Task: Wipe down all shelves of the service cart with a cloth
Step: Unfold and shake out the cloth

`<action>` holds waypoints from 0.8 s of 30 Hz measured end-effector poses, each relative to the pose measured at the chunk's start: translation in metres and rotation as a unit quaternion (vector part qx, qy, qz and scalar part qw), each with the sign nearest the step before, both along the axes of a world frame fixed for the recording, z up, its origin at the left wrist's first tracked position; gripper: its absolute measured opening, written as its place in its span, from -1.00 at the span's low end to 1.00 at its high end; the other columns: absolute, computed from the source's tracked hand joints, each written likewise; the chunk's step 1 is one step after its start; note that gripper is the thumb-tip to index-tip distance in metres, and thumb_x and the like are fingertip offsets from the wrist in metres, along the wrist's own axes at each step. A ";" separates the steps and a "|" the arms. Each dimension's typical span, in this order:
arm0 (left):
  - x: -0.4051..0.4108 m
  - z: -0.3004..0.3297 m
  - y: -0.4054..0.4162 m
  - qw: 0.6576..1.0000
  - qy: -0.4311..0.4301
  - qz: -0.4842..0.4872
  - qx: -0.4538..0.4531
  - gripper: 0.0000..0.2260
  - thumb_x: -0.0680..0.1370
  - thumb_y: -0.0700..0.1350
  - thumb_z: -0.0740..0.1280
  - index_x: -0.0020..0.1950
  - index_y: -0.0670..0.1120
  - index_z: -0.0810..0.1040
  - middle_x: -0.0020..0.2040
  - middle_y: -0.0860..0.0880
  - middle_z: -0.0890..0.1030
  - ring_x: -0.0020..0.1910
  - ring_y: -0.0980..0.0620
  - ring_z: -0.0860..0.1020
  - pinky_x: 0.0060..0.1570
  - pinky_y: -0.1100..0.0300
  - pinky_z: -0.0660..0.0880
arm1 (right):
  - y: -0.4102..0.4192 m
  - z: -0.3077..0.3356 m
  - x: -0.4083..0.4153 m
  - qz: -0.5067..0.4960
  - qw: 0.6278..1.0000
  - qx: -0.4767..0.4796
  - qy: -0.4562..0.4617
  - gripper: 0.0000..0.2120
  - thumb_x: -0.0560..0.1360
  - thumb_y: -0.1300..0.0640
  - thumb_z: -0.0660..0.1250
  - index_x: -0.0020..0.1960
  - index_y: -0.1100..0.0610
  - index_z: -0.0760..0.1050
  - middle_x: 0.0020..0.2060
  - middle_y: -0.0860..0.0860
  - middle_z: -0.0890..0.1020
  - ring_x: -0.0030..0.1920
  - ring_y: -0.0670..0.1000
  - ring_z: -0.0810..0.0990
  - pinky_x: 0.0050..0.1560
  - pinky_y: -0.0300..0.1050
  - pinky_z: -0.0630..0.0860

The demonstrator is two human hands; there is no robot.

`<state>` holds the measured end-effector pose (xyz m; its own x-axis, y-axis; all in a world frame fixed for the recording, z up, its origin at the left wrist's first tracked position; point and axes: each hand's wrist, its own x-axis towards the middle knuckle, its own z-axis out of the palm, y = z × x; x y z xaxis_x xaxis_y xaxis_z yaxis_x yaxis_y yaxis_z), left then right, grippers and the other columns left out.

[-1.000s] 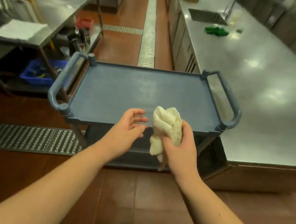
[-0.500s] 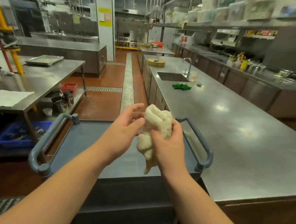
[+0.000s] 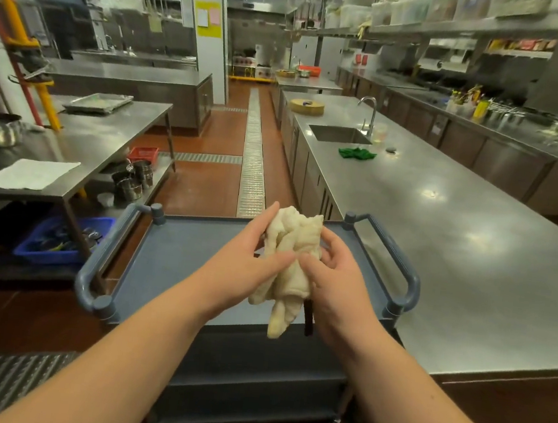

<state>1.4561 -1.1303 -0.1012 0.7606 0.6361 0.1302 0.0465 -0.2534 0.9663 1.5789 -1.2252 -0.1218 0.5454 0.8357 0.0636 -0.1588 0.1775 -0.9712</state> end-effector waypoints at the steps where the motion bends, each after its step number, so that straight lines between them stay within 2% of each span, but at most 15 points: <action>1: -0.003 -0.002 0.001 1.000 0.004 -0.009 -0.012 -0.27 0.50 -0.02 0.43 0.53 0.23 0.09 0.41 0.24 0.38 0.30 0.29 0.44 0.29 0.18 0.43 | -0.001 -0.001 0.001 0.013 1.000 0.008 0.021 -0.54 0.61 0.35 0.25 0.44 0.04 0.35 0.10 0.08 0.71 0.13 0.11 0.69 0.18 0.20 0.60; 3: -0.007 -0.006 0.002 1.000 0.010 0.001 -0.017 -0.30 0.49 -0.08 0.44 0.50 0.22 0.14 0.33 0.26 0.44 0.22 0.33 0.49 0.16 0.29 0.49 | -0.004 -0.003 0.003 0.025 0.999 0.015 0.038 -0.57 0.63 0.34 0.22 0.45 0.07 0.34 0.12 0.09 0.70 0.14 0.13 0.69 0.19 0.22 0.59; 5: -0.011 -0.010 0.006 0.999 0.001 0.049 -0.003 -0.47 0.52 -0.19 0.37 0.40 0.18 0.31 0.22 0.19 0.52 0.16 0.25 0.54 0.04 0.28 0.55 | -0.004 -0.007 0.004 0.021 0.999 0.011 0.048 -0.59 0.63 0.36 0.20 0.41 0.06 0.39 0.10 0.08 0.71 0.13 0.12 0.69 0.17 0.21 0.60; 7: -0.019 -0.012 0.013 0.994 -0.023 0.088 -0.060 -0.59 0.51 -0.25 0.31 0.31 0.08 0.44 0.18 0.06 0.60 0.15 0.08 0.59 0.05 0.11 0.58 | -0.004 -0.011 0.006 0.022 0.999 0.002 0.048 -0.59 0.61 0.39 0.19 0.37 0.04 0.43 0.07 0.08 0.72 0.10 0.12 0.70 0.13 0.18 0.63; 10: -0.032 -0.014 0.021 0.980 -0.066 0.075 -0.171 -0.66 0.56 -0.30 0.28 0.31 -0.06 0.47 0.18 -0.09 0.63 0.15 -0.08 0.61 0.11 -0.11 0.57 | -0.005 -0.015 0.011 0.022 0.998 -0.016 0.050 -0.52 0.56 0.46 0.15 0.33 0.03 0.46 0.06 0.09 0.71 0.09 0.16 0.70 0.05 0.22 0.62; 13: -0.037 -0.016 0.020 0.983 -0.078 0.070 -0.148 -0.67 0.56 -0.32 0.27 0.27 -0.02 0.50 0.16 -0.08 0.63 0.15 -0.08 0.61 0.12 -0.10 0.56 | -0.004 -0.021 0.013 0.041 0.997 -0.052 0.035 -0.50 0.53 0.41 0.15 0.33 -0.03 0.48 0.13 0.04 0.68 0.14 0.18 0.66 0.11 0.36 0.57; 17: -0.034 -0.020 0.019 0.986 -0.088 0.074 -0.120 -0.67 0.56 -0.33 0.27 0.26 -0.02 0.51 0.16 -0.08 0.62 0.16 -0.07 0.59 0.11 -0.05 0.57 | -0.004 -0.026 0.014 0.068 0.996 -0.062 0.021 -0.68 0.59 0.21 0.33 0.32 0.02 0.46 0.18 0.03 0.65 0.15 0.03 0.67 0.14 0.19 0.63; 19: -0.034 -0.021 0.018 0.985 -0.096 0.075 -0.122 -0.69 0.57 -0.30 0.28 0.27 -0.05 0.51 0.14 -0.07 0.63 0.13 -0.05 0.61 0.07 -0.02 0.59 | -0.003 -0.027 0.016 0.035 0.997 -0.063 -0.024 -0.72 0.58 0.20 0.37 0.26 0.00 0.48 0.15 0.02 0.64 0.11 -0.01 0.67 0.10 0.08 0.66; 21: -0.033 -0.021 0.017 0.983 -0.104 0.078 -0.133 -0.71 0.57 -0.28 0.29 0.27 -0.06 0.51 0.13 -0.07 0.64 0.10 -0.05 0.62 0.03 0.00 0.60 | -0.001 -0.029 0.019 -0.012 0.989 -0.083 -0.123 -0.74 0.57 0.14 0.39 0.22 -0.03 0.48 0.13 -0.04 0.60 0.11 -0.03 0.63 0.04 -0.08 0.65; 23: -0.030 -0.024 0.018 0.977 -0.112 0.095 -0.154 -0.72 0.57 -0.25 0.30 0.27 -0.06 0.50 0.15 -0.09 0.63 0.11 -0.06 0.62 0.02 -0.03 0.60 | 0.001 -0.032 0.018 -0.084 0.964 -0.108 -0.229 -0.69 0.55 0.09 0.41 0.24 -0.05 0.43 0.15 -0.08 0.52 0.10 -0.12 0.54 -0.03 -0.27 0.53; 24: -0.027 -0.024 0.019 0.972 -0.117 0.109 -0.173 -0.72 0.57 -0.24 0.30 0.28 -0.06 0.49 0.16 -0.11 0.62 0.12 -0.09 0.62 0.02 -0.05 0.60 | -0.001 -0.033 0.017 -0.108 0.949 -0.099 -0.279 -0.65 0.53 0.07 0.43 0.25 -0.08 0.40 0.17 -0.10 0.48 0.12 -0.16 0.50 0.01 -0.30 0.48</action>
<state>1.4288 -1.1114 -0.1256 0.5788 0.8148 0.0332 -0.1683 0.0795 0.9825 1.5959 -1.2259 -0.1551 0.6322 0.7347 0.2461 0.4098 -0.0476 -0.9109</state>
